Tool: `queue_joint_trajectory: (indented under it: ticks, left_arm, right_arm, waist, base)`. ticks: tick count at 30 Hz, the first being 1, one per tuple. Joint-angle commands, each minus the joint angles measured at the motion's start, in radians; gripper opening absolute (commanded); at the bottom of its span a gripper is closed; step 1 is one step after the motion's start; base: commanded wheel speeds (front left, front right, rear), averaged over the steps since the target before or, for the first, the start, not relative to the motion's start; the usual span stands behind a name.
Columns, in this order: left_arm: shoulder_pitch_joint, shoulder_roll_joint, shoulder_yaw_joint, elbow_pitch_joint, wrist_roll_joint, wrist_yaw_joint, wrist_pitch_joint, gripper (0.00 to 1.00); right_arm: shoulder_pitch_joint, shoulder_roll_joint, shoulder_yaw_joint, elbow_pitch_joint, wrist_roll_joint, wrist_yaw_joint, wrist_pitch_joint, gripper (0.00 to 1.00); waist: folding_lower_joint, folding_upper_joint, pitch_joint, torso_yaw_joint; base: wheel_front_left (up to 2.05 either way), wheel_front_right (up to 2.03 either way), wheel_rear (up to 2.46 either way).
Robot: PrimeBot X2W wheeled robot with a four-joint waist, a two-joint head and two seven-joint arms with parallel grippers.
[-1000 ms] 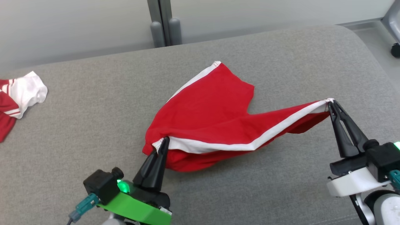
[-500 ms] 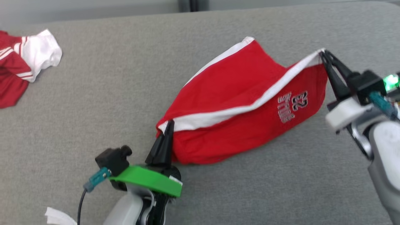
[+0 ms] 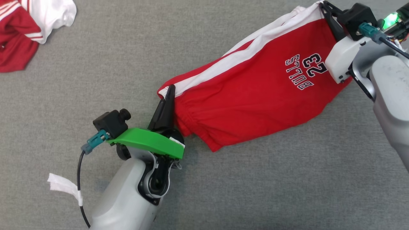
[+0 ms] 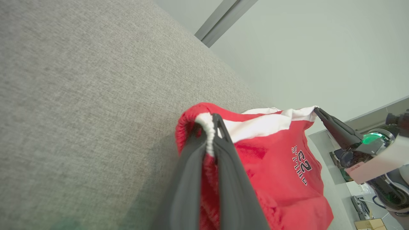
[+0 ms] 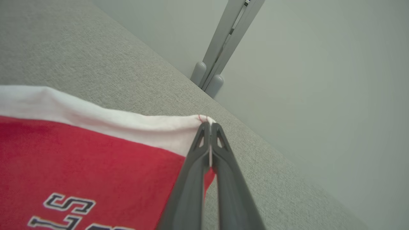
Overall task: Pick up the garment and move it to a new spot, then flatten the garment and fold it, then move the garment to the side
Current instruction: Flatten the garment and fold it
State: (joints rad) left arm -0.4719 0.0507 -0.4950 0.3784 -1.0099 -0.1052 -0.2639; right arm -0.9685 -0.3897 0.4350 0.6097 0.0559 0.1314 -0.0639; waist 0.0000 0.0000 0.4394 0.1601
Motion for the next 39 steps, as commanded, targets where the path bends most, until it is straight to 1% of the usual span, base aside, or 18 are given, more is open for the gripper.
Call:
queue_joint_trajectory:
  ticks: [1, 7, 8, 9, 10, 11, 13, 17, 22, 25, 26, 28, 31, 36, 39]
  left_arm:
    - [-0.022, 0.000, -0.007, 0.006, -0.016, 0.004, 0.000, 0.00]
    - [-0.030, 0.001, -0.031, 0.013, -0.046, 0.016, 0.000, 0.00]
    - [-0.027, 0.001, -0.036, 0.011, -0.052, 0.017, 0.000, 0.00]
    - [-0.021, 0.001, -0.038, 0.007, -0.068, 0.016, 0.000, 0.33]
    - [-0.015, 0.001, -0.041, 0.005, -0.074, 0.019, 0.000, 0.90]
    - [-0.013, 0.001, -0.050, 0.007, -0.069, 0.020, 0.000, 1.00]
    - [-0.007, 0.001, -0.056, 0.006, -0.056, 0.026, 0.000, 1.00]
    - [0.015, 0.003, -0.056, 0.002, 0.014, 0.039, 0.000, 1.00]
    - [0.082, 0.030, -0.030, -0.036, 0.124, 0.057, 0.000, 1.00]
    - [0.116, 0.064, -0.018, -0.063, 0.212, 0.087, 0.000, 1.00]
    - [0.135, 0.064, -0.006, -0.076, 0.233, 0.096, 0.000, 1.00]
    - [0.161, 0.082, 0.010, -0.100, 0.285, 0.113, 0.000, 1.00]
    - [0.195, 0.093, 0.043, -0.127, 0.328, 0.132, 0.000, 1.00]
    - [0.228, 0.107, 0.093, -0.164, 0.393, 0.149, 0.000, 1.00]
    - [0.236, 0.104, 0.116, -0.174, 0.429, 0.152, 0.000, 1.00]
  right_arm:
    - [-0.030, -0.002, 0.016, 0.039, 0.007, -0.001, -0.012, 0.00]
    - [-0.112, 0.016, 0.068, 0.193, 0.020, -0.001, -0.061, 0.00]
    - [-0.122, 0.022, 0.075, 0.216, 0.022, -0.001, -0.072, 0.21]
    - [-0.129, 0.028, 0.080, 0.236, 0.026, -0.001, -0.080, 0.41]
    - [-0.136, 0.034, 0.085, 0.258, 0.031, -0.001, -0.091, 1.00]
    - [-0.142, 0.038, 0.086, 0.276, 0.035, -0.001, -0.100, 1.00]
    - [-0.151, 0.046, 0.089, 0.312, 0.042, -0.001, -0.119, 1.00]
    - [-0.152, 0.056, 0.091, 0.377, 0.058, -0.001, -0.146, 1.00]
    - [-0.128, 0.058, 0.102, 0.432, 0.096, -0.001, -0.164, 1.00]
    - [-0.107, 0.049, 0.115, 0.453, 0.131, -0.001, -0.166, 1.00]
    - [-0.097, 0.046, 0.121, 0.462, 0.147, -0.001, -0.160, 1.00]
    - [-0.074, 0.044, 0.137, 0.470, 0.188, -0.001, -0.139, 1.00]
    - [-0.045, 0.028, 0.158, 0.471, 0.253, -0.001, -0.096, 1.00]
    - [-0.005, -0.008, 0.188, 0.446, 0.355, -0.001, -0.030, 1.00]
    - [0.015, -0.026, 0.194, 0.432, 0.407, -0.001, -0.006, 1.00]
  waist:
    - [0.0000, 0.0000, 0.038, 0.032]
    - [0.0000, 0.0000, 0.043, 0.036]
    - [0.0000, 0.0000, 0.041, 0.036]
    - [0.0000, 0.0000, 0.038, 0.035]
    - [0.0000, 0.0000, 0.034, 0.035]
    - [0.0000, 0.0000, 0.030, 0.036]
    - [0.0000, 0.0000, 0.020, 0.036]
    - [0.0000, 0.0000, -0.011, 0.034]
    - [0.0000, 0.0000, -0.067, 0.034]
    - [0.0000, 0.0000, -0.104, 0.037]
    - [0.0000, 0.0000, -0.118, 0.039]
    - [0.0000, 0.0000, -0.141, 0.042]
    - [0.0000, 0.0000, -0.161, 0.047]
    - [0.0000, 0.0000, -0.155, 0.057]
    - [0.0000, 0.0000, -0.141, 0.066]
  base:
    - [0.00, 0.00, 0.00]
    - [0.00, 0.00, 0.00]
    - [0.00, 0.00, 0.00]
    - [0.00, 0.00, 0.00]
    - [0.00, 0.00, 0.00]
    - [0.00, 0.00, 0.00]
    - [0.00, 0.00, 0.00]
    - [0.00, 0.00, 0.00]
    - [0.00, 0.00, 0.00]
    - [0.00, 0.00, 0.00]
    - [0.00, 0.00, 0.00]
    - [0.00, 0.00, 0.00]
    - [0.00, 0.00, 0.00]
    - [0.00, 0.00, 0.00]
    - [0.00, 0.00, 0.00]
